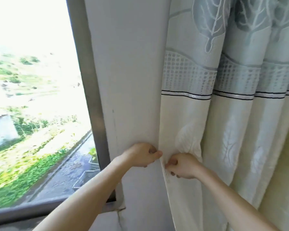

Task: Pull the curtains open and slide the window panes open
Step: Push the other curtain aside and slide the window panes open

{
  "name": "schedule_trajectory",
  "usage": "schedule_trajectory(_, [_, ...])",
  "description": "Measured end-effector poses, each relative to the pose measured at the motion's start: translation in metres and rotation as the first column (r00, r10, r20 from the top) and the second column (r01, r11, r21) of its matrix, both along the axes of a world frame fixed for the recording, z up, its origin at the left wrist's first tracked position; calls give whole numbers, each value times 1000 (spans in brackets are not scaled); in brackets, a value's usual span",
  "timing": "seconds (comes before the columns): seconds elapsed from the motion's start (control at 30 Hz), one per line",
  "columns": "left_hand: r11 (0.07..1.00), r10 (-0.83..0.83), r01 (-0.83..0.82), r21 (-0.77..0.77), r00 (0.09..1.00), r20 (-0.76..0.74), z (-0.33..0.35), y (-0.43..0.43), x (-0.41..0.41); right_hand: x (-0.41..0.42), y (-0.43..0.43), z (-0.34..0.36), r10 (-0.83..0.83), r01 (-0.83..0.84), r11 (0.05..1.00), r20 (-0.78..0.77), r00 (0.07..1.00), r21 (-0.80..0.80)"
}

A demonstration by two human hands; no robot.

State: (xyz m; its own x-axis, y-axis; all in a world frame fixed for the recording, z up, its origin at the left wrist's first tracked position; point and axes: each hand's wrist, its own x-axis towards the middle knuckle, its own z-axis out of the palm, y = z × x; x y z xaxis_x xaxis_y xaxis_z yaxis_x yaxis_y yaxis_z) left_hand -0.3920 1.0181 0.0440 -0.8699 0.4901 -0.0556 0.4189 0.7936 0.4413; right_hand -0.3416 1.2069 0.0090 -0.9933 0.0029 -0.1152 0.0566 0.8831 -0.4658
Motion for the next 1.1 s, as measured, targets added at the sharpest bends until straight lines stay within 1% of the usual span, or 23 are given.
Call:
schedule_trajectory(0.07, [998,59,-59,-10,998,-16,5,-50,7,-9,-49,1,63,-50,992,107,992,-117])
schedule_trajectory(0.13, [993,106,-108,-35,993,-57,11,-95,14,-18,-95,2,168,-142,978,182,969,-150])
schedule_trajectory(0.2, [987,146,-151,-52,985,-96,16,-139,24,-26,-139,4,267,-248,962,213,940,-115])
schedule_trajectory(0.27, [972,231,-234,-19,968,-96,19,-181,34,-31,-179,7,360,-355,933,244,901,-66])
schedule_trajectory(0.37, [916,401,-401,9,913,-81,19,-244,52,-33,-239,13,510,-532,847,273,816,5])
schedule_trajectory(0.43, [853,519,-521,-14,851,-80,17,-283,66,-32,-274,19,592,-618,785,234,772,54])
schedule_trajectory(0.5, [785,613,-617,-48,786,-84,17,-320,81,-31,-306,26,679,-692,712,131,722,121])
schedule_trajectory(0.57, [701,705,-711,-48,702,-99,20,-355,99,-29,-338,31,754,-746,643,33,656,173])
schedule_trajectory(0.67, [566,814,-824,-22,563,-143,23,-402,127,-27,-387,41,818,-806,573,-31,575,147])
schedule_trajectory(0.77, [449,876,-892,-46,450,-174,23,-445,156,-24,-437,51,863,-853,505,-69,500,133])
schedule_trajectory(0.87, [367,914,-929,-41,369,-168,22,-494,178,-27,-491,58,892,-887,449,-115,438,110])
schedule_trajectory(0.97, [280,944,-959,-29,281,-172,23,-552,188,-32,-553,63,903,-905,413,-170,394,101])
schedule_trajectory(1.03, [244,951,-970,-6,241,-195,25,-593,188,-37,-594,65,905,-908,400,-212,369,126])
schedule_trajectory(1.1, [235,946,-972,1,229,-227,28,-631,187,-40,-632,69,901,-909,395,-250,354,134])
